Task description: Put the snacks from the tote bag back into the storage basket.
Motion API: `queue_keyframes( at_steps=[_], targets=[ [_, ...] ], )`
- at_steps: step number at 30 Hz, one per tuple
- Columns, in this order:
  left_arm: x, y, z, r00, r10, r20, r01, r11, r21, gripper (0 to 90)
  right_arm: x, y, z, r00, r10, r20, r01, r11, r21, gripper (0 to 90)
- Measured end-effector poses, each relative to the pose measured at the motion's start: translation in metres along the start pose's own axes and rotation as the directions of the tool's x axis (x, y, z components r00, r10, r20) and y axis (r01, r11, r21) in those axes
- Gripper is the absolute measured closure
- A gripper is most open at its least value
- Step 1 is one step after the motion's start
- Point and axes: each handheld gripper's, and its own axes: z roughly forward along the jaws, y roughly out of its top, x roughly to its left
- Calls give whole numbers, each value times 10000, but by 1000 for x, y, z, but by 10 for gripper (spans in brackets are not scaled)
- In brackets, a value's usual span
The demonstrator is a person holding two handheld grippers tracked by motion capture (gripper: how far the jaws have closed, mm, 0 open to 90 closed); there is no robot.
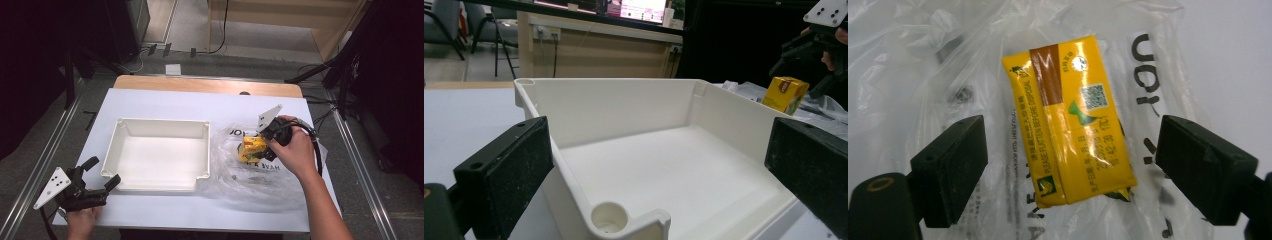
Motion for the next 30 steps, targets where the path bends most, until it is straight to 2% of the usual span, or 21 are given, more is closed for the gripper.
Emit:
queue_keyframes(
  at_steps=[6, 9, 11, 16, 21, 27, 30],
  targets=[
    [0, 0, 0, 10000, -11, 25, 11, 10000, 6, 0, 0, 8, 8, 9988, -479, -92, 484, 9975, 508, 247],
    [0, 0, 0, 10000, -34, 30, 34, 10000, -3, 0, -1, 11, 10, 9982, -576, -146, 585, 9955, 745, 286],
    [1, 0, 0, 10000, -27, 22, 27, 10000, -9, 0, -2, 12, 11, 9971, -707, -279, 724, 9951, 672, 333],
    [1, 0, 0, 10000, -73, 21, 73, 10000, -22, 0, -1, 16, 16, 9936, -1042, -435, 1086, 9871, 1180, 375],
    [1, 0, 0, 10000, -77, 52, 77, 10000, 2, 0, -1, 21, 20, 9885, -1425, -502, 1481, 9797, 1350, 435],
    [1, 0, 0, 9999, -92, 60, 92, 10000, -6, 0, -1, 22, 23, 9880, -1443, -550, 1509, 9781, 1434, 467],
    [2, 0, 0, 9999, -96, 99, 96, 10000, 5, 0, -1, 22, 21, 9870, -1411, -768, 1510, 9779, 1445, 509]
  ],
)
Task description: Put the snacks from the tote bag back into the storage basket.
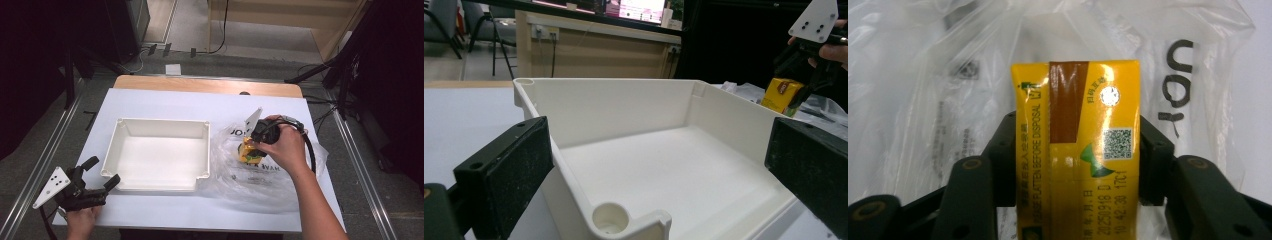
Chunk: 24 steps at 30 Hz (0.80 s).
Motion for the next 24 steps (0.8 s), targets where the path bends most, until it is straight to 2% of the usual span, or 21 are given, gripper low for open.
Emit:
queue_keyframes(
  at_steps=[4, 16, 21, 24],
  targets=[
    [0, 0, 0, 10000, -13, -7, 13, 10000, 0, 0, 0, 0, -1, 10000, 59, -15, -59, 10000, 21, 516],
    [0, 0, 0, 10000, 9, -2, -9, 10000, -4, 0, 0, 1, -3, 9996, -271, -21, 271, 9996, -5, 526],
    [0, 0, 0, 10000, 13, 4, -13, 10000, -5, 0, 0, 2, -9, 9999, -150, 78, 150, 9999, -11, 526],
    [0, 0, 0, 10000, 9, 1, -9, 10000, -8, 0, 0, 4, -14, 9997, -230, 90, 231, 9997, -2, 527]
  ],
)
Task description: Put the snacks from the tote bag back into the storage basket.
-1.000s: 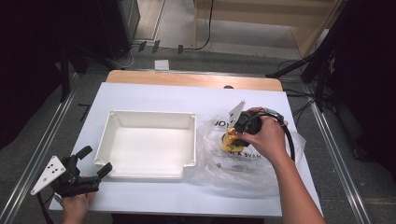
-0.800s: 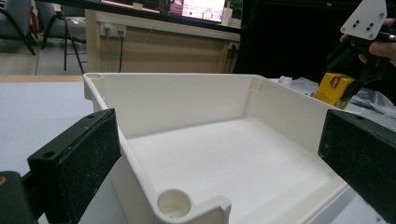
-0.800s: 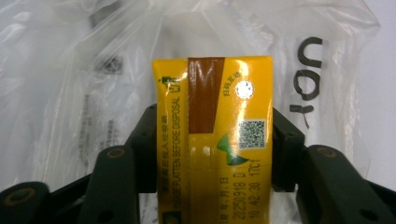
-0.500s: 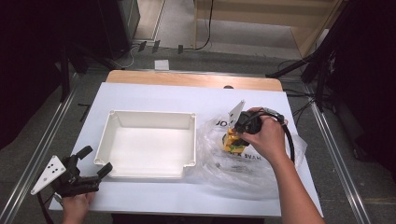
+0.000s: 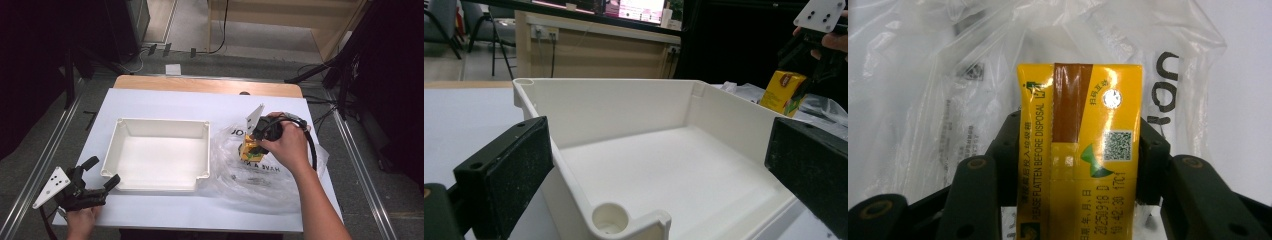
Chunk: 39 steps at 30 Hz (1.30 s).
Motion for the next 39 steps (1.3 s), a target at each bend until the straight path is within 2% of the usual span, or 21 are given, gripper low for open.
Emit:
queue_keyframes(
  at_steps=[16, 39],
  targets=[
    [0, 0, 0, 10000, -3, 1, 3, 10000, 0, 0, -4, 18, -20, 10000, -73, 59, 74, 9999, -108, 528],
    [0, 0, 0, 10000, -20, 22, 20, 10000, -40, 0, -8, 46, -28, 9995, -302, -46, 300, 9989, -367, 529]
  ],
)
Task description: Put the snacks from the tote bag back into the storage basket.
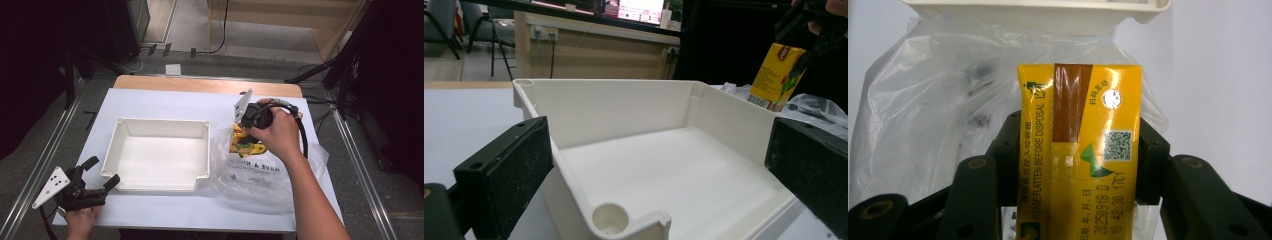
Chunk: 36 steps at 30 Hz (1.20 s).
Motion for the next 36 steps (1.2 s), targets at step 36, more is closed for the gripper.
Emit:
queue_keyframes(
  at_steps=[36],
  targets=[
    [0, 0, 0, 10000, 18, 4, -18, 10000, -10, 0, 1, 32, -16, 9999, -161, -15, 160, 9994, -307, 529]
  ],
)
